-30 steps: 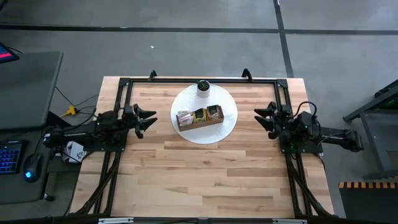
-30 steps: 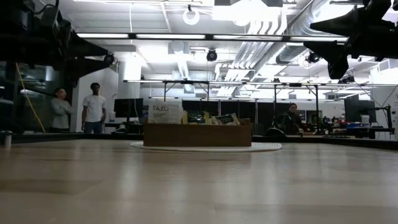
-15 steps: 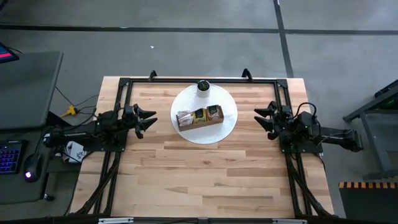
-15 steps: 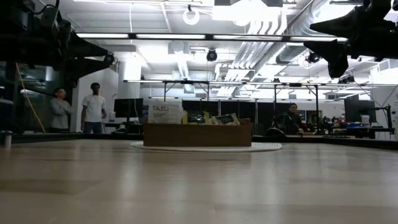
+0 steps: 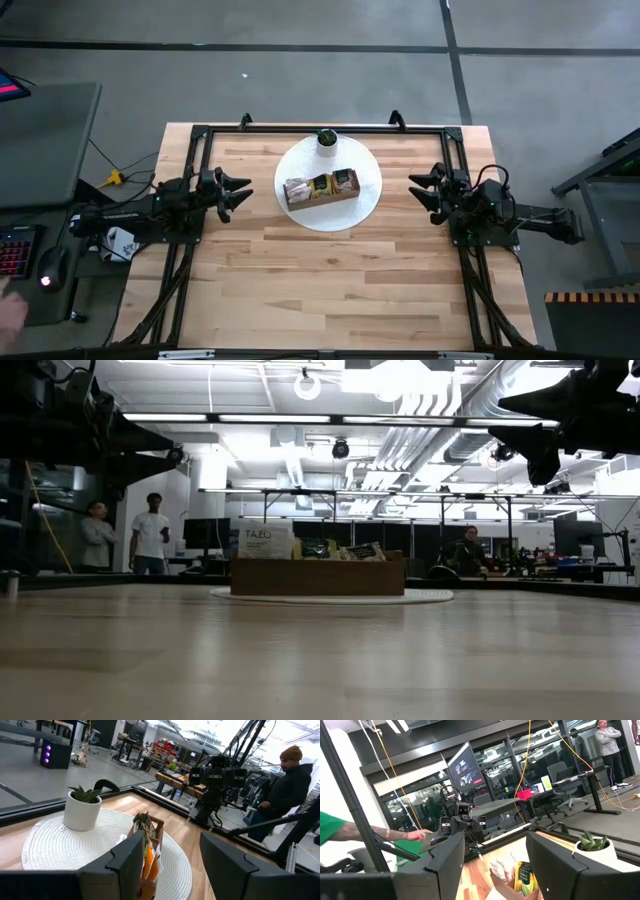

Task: Pick & Place Tea
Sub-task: Return to Home Position

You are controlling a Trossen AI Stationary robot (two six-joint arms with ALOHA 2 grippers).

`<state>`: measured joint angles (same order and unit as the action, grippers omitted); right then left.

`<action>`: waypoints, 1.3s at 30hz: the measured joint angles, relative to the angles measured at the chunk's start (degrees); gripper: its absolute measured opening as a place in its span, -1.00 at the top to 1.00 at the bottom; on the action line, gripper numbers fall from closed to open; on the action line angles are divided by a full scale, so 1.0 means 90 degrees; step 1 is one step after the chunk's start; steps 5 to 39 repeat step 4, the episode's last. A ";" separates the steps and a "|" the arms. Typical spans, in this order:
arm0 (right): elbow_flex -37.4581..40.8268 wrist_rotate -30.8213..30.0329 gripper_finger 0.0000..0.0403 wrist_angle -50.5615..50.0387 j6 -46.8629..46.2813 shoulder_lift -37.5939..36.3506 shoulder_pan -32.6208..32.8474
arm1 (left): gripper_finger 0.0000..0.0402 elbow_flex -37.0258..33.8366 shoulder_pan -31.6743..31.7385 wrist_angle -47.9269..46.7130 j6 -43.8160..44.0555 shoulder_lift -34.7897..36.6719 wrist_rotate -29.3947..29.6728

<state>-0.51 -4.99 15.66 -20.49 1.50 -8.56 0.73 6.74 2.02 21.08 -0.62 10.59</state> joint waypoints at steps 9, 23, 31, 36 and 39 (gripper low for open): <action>0.0000 0.0000 -0.04 0.0000 0.0000 0.0000 0.0000 | 0.05 0.0000 0.0000 0.0000 0.0000 0.0000 0.0000; 0.0000 0.0000 -0.04 0.0000 0.0000 0.0000 0.0000 | 0.05 0.0000 0.0000 0.0000 0.0000 0.0000 0.0000; 0.0000 0.0000 -0.04 0.0000 0.0000 0.0000 0.0000 | 0.05 0.0000 0.0000 0.0000 0.0000 0.0000 0.0000; 0.0000 0.0000 -0.04 0.0000 0.0000 0.0000 0.0000 | 0.05 0.0000 0.0000 0.0000 0.0000 0.0000 0.0000; 0.0000 0.0000 -0.04 0.0000 0.0000 0.0000 0.0000 | 0.05 0.0000 0.0000 0.0000 0.0000 0.0000 0.0000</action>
